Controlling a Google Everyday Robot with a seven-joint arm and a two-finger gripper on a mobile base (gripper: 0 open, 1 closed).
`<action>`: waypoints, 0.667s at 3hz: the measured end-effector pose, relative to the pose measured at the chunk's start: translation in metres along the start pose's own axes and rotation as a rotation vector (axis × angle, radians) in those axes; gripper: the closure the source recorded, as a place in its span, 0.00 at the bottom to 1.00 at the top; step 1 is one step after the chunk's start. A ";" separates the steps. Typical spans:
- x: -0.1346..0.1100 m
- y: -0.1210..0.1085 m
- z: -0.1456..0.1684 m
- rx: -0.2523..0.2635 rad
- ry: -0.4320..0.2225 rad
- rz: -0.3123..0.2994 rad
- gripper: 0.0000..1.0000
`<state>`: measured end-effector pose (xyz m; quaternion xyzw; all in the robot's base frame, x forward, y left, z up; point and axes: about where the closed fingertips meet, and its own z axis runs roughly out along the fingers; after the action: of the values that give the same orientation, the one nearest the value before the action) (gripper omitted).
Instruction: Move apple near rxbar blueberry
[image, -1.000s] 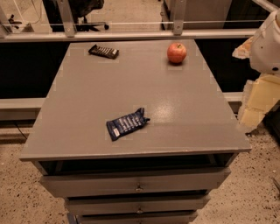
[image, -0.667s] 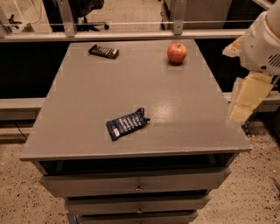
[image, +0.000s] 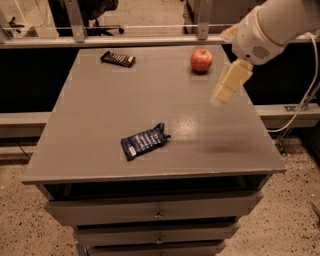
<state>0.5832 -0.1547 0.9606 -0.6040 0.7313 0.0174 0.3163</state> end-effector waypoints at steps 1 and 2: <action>-0.003 -0.051 0.036 0.064 -0.073 0.054 0.00; 0.008 -0.103 0.070 0.125 -0.130 0.161 0.00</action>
Offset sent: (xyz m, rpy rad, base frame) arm 0.1963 -0.0264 -0.0384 0.2973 -0.1084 -0.2740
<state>0.7055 -0.1605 0.9371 -0.5200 0.7550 0.0364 0.3978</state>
